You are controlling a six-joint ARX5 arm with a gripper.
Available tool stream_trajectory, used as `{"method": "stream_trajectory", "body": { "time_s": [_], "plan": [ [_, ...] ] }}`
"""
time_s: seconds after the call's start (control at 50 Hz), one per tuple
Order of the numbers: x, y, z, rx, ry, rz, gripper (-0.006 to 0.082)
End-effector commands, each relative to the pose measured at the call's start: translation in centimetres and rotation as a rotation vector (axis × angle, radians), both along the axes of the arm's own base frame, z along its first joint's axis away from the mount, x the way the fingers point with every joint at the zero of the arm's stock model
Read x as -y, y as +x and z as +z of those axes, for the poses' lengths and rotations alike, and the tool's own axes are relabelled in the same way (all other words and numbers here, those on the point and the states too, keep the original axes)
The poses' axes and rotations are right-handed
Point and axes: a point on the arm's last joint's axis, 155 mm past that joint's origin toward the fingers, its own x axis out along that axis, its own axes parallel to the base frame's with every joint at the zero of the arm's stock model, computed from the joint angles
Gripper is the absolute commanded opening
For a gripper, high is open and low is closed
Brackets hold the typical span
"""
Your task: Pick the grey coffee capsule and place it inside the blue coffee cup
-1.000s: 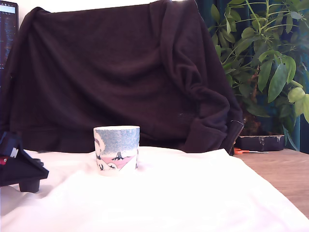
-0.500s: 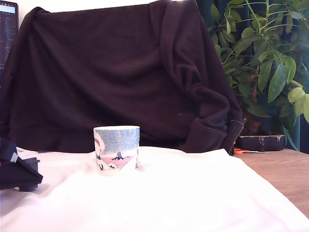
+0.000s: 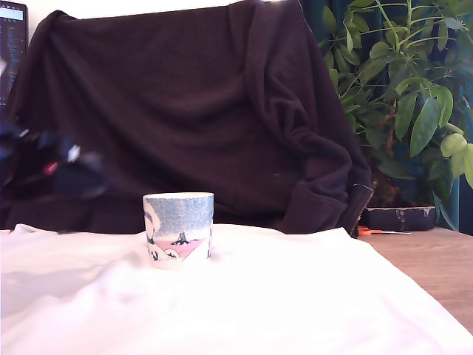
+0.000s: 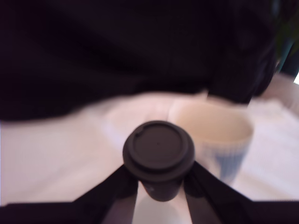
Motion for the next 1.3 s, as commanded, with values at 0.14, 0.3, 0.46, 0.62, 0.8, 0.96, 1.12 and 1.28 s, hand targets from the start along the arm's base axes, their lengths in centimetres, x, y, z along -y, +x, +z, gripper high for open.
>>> {"method": "stream_trajectory", "body": {
  "time_s": [0.14, 0.3, 0.46, 0.62, 0.8, 0.96, 1.12, 1.28],
  "plan": [
    [2.6, 2.4, 2.3, -0.007, 0.003, -0.064, 0.0160],
    [4.0, 2.8, 1.7, -0.091, 0.032, -0.116, 0.0160],
    [5.4, 2.3, 1.5, -0.112, 0.051, -0.171, 0.0160],
    [6.3, 1.6, 1.0, -0.132, 0.067, -0.201, 0.0166],
    [6.8, 1.2, 1.0, -0.130, 0.066, -0.228, 0.0334],
    [7.0, 1.1, 1.1, -0.114, 0.082, -0.236, 0.0596],
    [7.0, 1.1, 1.2, -0.111, 0.081, -0.236, 0.0592],
    [7.1, 1.4, 1.7, -0.099, 0.077, -0.235, 0.0492]
  ]
}}
